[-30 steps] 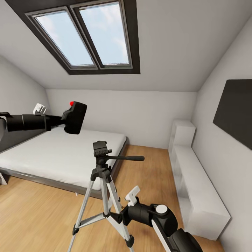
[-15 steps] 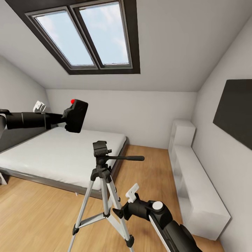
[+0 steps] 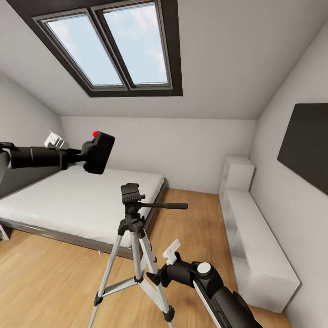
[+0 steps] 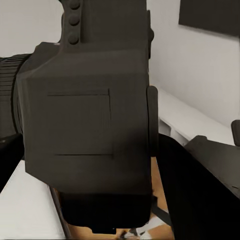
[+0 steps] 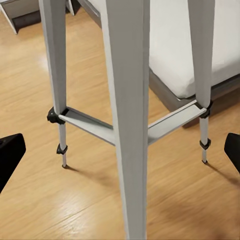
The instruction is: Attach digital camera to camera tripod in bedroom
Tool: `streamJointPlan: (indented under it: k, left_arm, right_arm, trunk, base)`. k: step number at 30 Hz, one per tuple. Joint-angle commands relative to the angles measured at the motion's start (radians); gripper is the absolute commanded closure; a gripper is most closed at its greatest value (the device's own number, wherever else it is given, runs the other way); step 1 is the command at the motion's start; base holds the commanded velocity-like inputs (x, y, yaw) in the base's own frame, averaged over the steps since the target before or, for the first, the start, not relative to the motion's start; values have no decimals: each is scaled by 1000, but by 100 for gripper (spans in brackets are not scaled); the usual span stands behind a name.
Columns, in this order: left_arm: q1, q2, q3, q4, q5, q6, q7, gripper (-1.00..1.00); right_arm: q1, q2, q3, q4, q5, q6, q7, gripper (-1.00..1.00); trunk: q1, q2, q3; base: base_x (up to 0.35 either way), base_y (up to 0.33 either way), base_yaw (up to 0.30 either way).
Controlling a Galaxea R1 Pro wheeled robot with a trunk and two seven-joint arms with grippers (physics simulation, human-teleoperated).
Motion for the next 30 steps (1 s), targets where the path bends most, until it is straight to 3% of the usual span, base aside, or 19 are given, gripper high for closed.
streamJointPlan:
  k: [1, 11, 15, 16, 17, 19, 30]
  left_arm:
    - [-1, -1, -6, 0, -3, 3, -1, 100]
    - [-30, -14, -57, 3, -26, 5, -22, 100]
    - [-85, -29, -120, 11, -29, 8, -53, 100]
    - [-85, -29, -120, 11, -29, 8, -53, 100]
    - [-114, -34, -155, 14, -28, 10, -69, 100]
    - [-138, -36, -180, 16, -28, 12, -83, 100]
    - [-174, -41, -218, 16, -32, 14, -135, 100]
  right_arm:
    - [0, 1, -1, 0, 9, 3, 7, -100]
    - [-1, 16, -3, 26, 10, -6, 6, -100]
    - [-2, 26, -4, 46, 10, -23, 3, -100]
    - [-2, 26, -4, 46, 10, -23, 3, -100]
    - [-2, 30, -4, 62, 11, -45, 0, -100]
    - [-3, 35, -4, 79, 10, -66, -1, -100]
    - [-7, 50, -4, 113, 10, -102, -3, -100]
  trunk:
    - [0, -1, 0]
    - [0, -1, 0]
    - [0, -1, 0]
    - [0, -1, 0]
    - [0, -1, 0]
    - [0, -1, 0]
    - [0, -1, 0]
  base:
    - [0, 0, 0]
    - [0, 0, 0]
    - [0, 0, 0]
    - [0, 0, 0]
    - [0, 0, 0]
    - [0, 0, 0]
    - [0, 0, 0]
